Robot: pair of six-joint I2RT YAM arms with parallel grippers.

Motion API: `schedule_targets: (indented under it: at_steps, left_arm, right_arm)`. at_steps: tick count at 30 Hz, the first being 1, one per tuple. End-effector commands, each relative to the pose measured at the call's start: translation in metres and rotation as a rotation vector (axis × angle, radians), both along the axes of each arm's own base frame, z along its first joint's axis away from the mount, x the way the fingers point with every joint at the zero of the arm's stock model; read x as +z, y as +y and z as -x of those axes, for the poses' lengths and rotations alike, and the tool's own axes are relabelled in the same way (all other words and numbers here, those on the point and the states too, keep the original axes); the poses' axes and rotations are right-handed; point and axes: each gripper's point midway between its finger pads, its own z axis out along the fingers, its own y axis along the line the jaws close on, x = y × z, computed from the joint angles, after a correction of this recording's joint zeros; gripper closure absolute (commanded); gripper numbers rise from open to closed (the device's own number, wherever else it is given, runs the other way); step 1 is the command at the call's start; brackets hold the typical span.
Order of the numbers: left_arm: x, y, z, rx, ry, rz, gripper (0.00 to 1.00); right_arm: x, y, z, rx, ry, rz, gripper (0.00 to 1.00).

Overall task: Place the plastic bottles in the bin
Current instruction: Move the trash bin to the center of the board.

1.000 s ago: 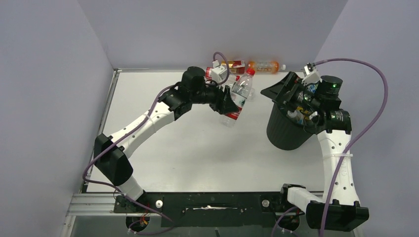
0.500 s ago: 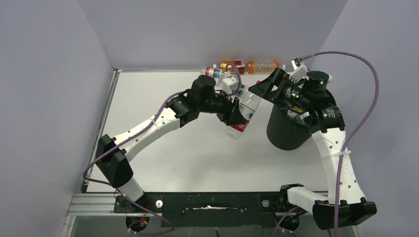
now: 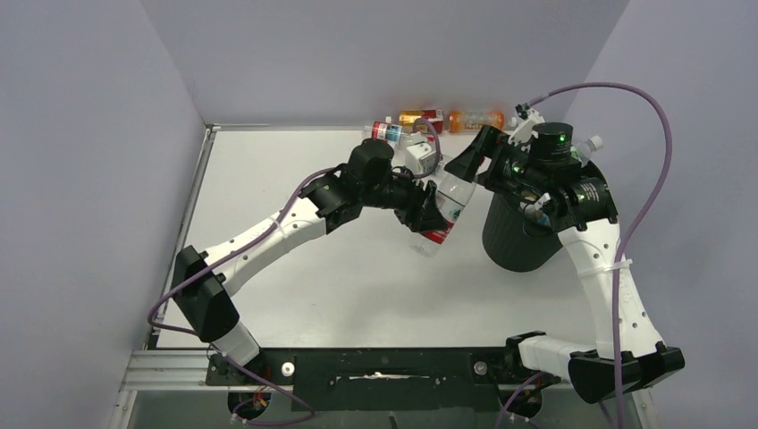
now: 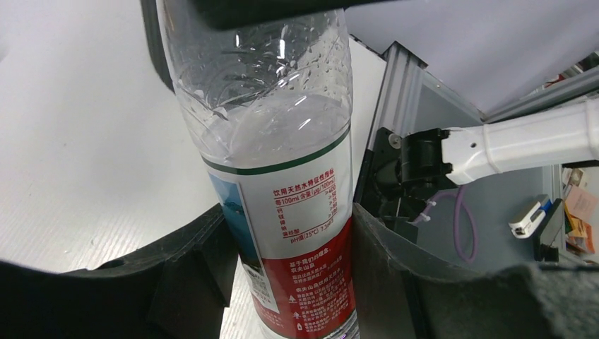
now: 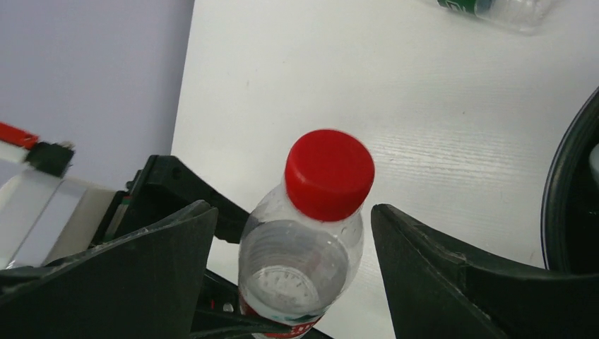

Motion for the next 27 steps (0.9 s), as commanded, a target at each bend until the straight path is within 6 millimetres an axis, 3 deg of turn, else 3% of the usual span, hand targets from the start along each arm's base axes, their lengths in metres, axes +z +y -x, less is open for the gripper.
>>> schedule_targets:
  at_steps: [1, 5, 10, 16, 20, 23, 27]
  left_arm:
    - [0.077, 0.000, 0.019, -0.070, -0.164, 0.158, 0.55]
    - [0.078, 0.001, 0.021, -0.076, -0.169, 0.163, 0.55]
    - [0.077, 0.003, 0.011, -0.044, -0.178, 0.157, 0.54]
    - [0.083, 0.010, -0.022, 0.047, -0.177, 0.143, 0.37]
    - [0.098, 0.026, -0.038, 0.080, -0.171, 0.172, 0.16]
    - [0.109, 0.048, -0.049, 0.108, -0.165, 0.201, 0.16]
    - [0.114, 0.074, -0.055, 0.153, -0.161, 0.210, 0.15]
  right_arm:
    - [0.005, -0.010, -0.001, -0.040, -0.013, 0.077, 0.17]
    - [0.000, -0.002, -0.001, -0.021, -0.011, 0.044, 0.22]
    - [0.005, 0.018, 0.002, 0.041, -0.036, -0.036, 0.50]
    - [0.026, 0.007, 0.003, -0.012, -0.087, -0.016, 0.58]
    - [0.041, -0.021, -0.008, -0.114, -0.118, 0.086, 0.58]
    - [0.056, -0.057, -0.019, -0.203, -0.145, 0.122, 0.59]
    - [0.083, -0.120, -0.024, -0.400, -0.195, 0.199, 0.59]
